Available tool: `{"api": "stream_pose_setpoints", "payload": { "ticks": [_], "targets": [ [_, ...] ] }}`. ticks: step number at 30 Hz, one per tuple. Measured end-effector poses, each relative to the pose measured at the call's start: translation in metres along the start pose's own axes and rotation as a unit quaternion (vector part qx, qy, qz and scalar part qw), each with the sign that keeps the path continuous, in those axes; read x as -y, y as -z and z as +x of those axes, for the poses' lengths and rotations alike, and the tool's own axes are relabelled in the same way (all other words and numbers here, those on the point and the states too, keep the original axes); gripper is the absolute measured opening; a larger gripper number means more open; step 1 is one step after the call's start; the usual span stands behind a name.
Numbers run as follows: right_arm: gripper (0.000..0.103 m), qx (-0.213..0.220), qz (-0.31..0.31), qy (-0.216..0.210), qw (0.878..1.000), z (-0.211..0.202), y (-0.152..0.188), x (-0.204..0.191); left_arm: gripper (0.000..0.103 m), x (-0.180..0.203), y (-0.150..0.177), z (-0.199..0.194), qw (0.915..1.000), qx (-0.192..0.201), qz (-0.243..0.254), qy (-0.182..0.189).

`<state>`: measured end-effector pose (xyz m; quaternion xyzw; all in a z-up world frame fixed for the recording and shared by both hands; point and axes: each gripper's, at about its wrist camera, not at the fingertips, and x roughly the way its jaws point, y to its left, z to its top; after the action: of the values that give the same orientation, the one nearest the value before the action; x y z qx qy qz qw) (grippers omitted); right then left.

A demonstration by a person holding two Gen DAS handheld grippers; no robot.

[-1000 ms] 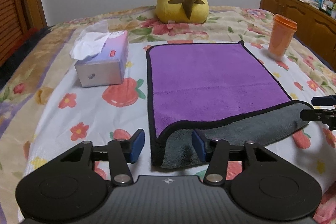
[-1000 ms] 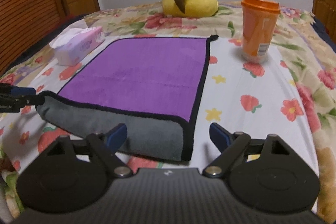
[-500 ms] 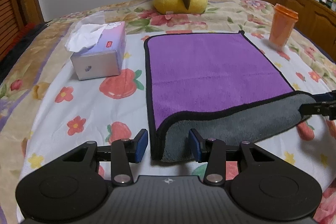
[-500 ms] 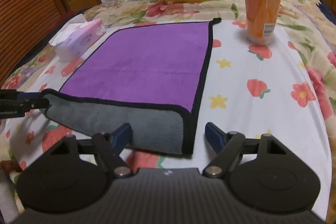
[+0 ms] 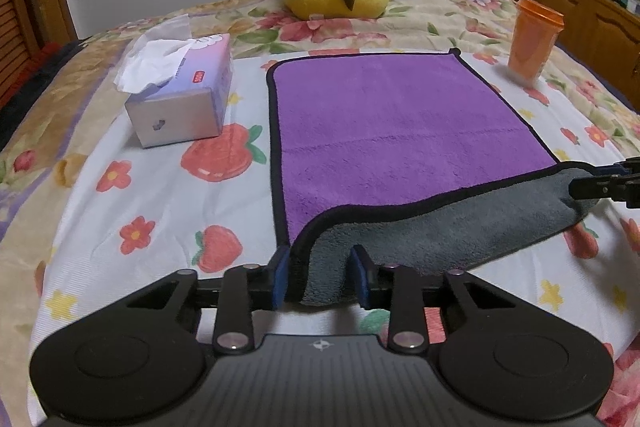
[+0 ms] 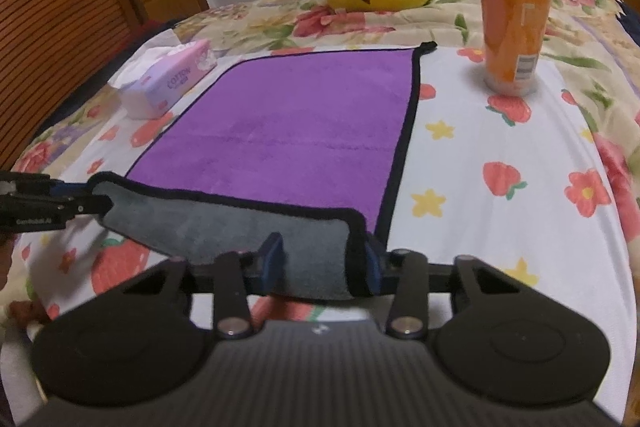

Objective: Fold towel

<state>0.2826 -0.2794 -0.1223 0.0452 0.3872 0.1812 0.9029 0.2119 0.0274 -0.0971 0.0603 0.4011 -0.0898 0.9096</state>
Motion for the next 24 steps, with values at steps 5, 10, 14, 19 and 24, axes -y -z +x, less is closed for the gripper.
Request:
{"api": "stream_pose_setpoints", "payload": {
  "ticks": [5, 10, 14, 19, 24],
  "targets": [
    [0.024, -0.003, 0.001, 0.008, 1.000, 0.001, 0.000, 0.002, 0.025, -0.001, 0.000, 0.001, 1.0000, 0.002, -0.005, -0.003],
    [0.016, -0.003, -0.004, 0.009, 1.000, 0.002, 0.001, 0.003, 0.014, -0.002, 0.000, 0.001, 1.0000, 0.002, -0.009, 0.003],
    [0.009, -0.002, -0.012, 0.010, 1.000, 0.002, 0.002, 0.001, 0.010, -0.001, -0.001, -0.001, 0.9999, 0.006, -0.011, 0.006],
    [0.007, 0.006, -0.017, 0.011, 1.000, -0.001, 0.001, 0.001, 0.009, 0.003, -0.004, -0.008, 0.9997, 0.019, -0.007, 0.011],
    [0.006, 0.020, -0.020, 0.009, 1.000, -0.006, -0.002, 0.000, 0.008, 0.004, -0.008, -0.016, 0.9992, 0.037, -0.003, 0.013]
  ]
}}
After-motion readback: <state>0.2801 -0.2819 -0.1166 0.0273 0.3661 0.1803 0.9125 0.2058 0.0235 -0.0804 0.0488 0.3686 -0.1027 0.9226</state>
